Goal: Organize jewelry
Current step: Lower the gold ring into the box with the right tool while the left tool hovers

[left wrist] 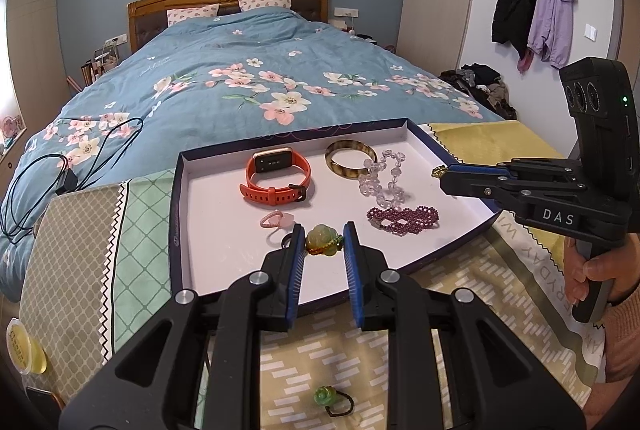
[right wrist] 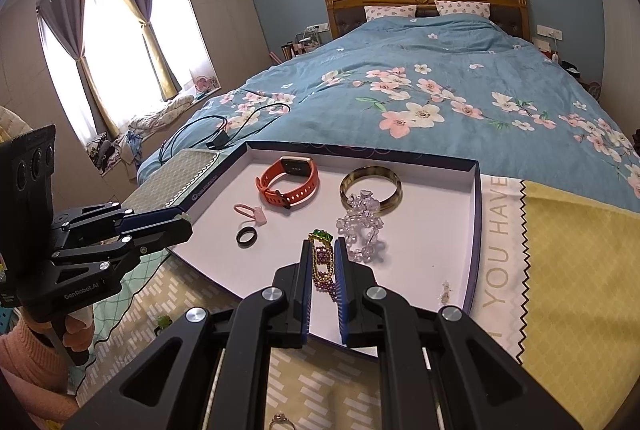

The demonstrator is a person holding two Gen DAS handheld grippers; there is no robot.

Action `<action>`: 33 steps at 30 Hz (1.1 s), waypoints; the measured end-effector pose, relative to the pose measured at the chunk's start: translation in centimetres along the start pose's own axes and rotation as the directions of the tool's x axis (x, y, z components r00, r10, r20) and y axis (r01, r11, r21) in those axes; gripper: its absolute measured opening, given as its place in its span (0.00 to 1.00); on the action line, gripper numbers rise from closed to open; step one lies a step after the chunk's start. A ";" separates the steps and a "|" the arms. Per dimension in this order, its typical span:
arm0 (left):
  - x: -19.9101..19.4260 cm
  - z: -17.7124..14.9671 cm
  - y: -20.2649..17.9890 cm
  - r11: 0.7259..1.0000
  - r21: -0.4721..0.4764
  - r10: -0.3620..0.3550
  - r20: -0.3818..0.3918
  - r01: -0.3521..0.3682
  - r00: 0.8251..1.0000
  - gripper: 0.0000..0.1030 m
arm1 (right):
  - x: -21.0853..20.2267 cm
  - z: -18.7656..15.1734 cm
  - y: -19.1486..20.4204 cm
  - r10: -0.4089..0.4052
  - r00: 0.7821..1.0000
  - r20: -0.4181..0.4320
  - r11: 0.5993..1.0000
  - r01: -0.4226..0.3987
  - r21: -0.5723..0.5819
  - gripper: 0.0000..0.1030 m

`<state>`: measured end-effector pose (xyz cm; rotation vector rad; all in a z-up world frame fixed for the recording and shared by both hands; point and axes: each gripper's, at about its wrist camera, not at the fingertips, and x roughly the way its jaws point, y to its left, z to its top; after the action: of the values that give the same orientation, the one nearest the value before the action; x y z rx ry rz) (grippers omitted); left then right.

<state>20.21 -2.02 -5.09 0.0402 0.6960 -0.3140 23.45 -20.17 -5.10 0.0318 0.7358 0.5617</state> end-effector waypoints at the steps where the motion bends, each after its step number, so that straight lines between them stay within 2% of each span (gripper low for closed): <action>1: -0.1 0.0 0.0 1.000 0.000 0.001 0.000 -0.001 1.000 0.19 | 0.1 0.0 0.0 0.000 1.000 -0.001 1.000 0.000 0.001 0.09; 33: 1.5 0.2 0.5 1.000 -0.003 0.017 -0.016 -0.017 1.000 0.19 | 1.4 0.0 -0.9 -0.016 0.999 -0.030 1.000 0.016 0.001 0.09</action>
<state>21.52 -1.92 -5.92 0.0452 0.7115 -0.2967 24.71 -20.27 -6.21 0.0188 0.7654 0.5471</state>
